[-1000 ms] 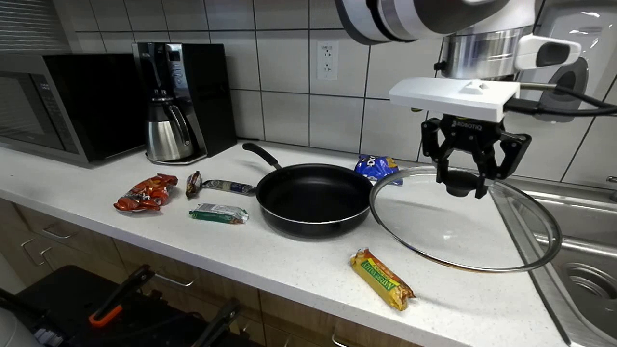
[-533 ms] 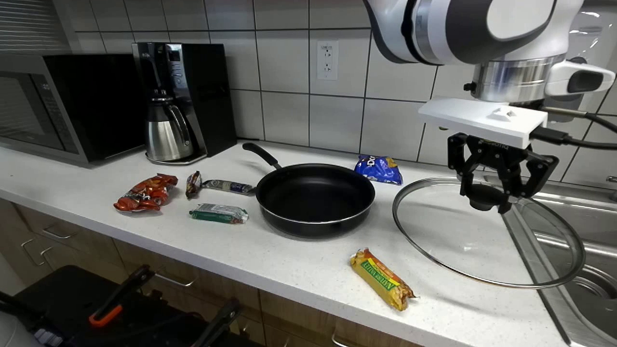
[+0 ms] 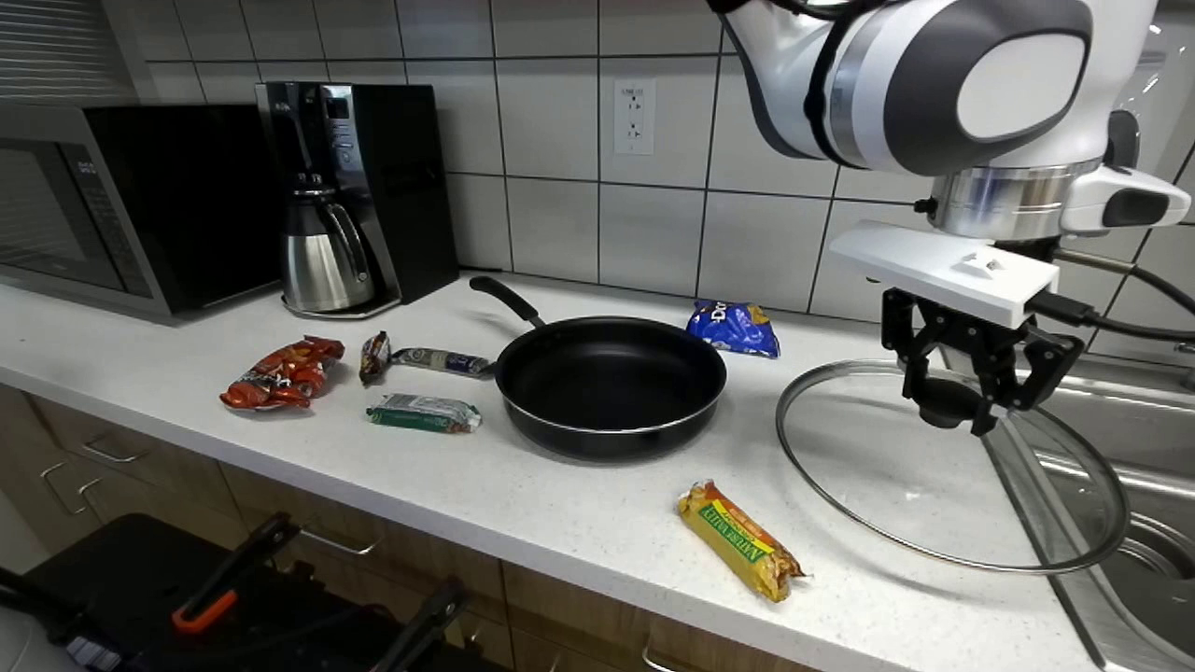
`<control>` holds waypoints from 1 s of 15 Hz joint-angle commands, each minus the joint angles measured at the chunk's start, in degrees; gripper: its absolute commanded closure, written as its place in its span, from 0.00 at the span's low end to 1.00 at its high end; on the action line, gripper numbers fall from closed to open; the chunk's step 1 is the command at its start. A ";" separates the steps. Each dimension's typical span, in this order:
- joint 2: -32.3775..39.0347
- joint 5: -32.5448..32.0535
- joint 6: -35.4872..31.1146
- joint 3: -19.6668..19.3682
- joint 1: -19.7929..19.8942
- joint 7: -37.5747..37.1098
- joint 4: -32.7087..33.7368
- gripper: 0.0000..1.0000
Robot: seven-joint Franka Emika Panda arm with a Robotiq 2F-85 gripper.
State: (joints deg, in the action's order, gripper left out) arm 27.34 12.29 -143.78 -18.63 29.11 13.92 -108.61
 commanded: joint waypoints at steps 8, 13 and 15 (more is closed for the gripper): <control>1.88 -0.21 1.68 2.04 2.10 -1.19 4.36 0.61; 2.50 0.39 1.96 2.97 2.56 -0.55 4.69 0.61; 3.06 0.72 2.28 3.50 2.86 -0.45 5.01 0.61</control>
State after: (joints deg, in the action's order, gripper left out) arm 30.07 12.37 -143.77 -16.94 30.09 13.55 -106.40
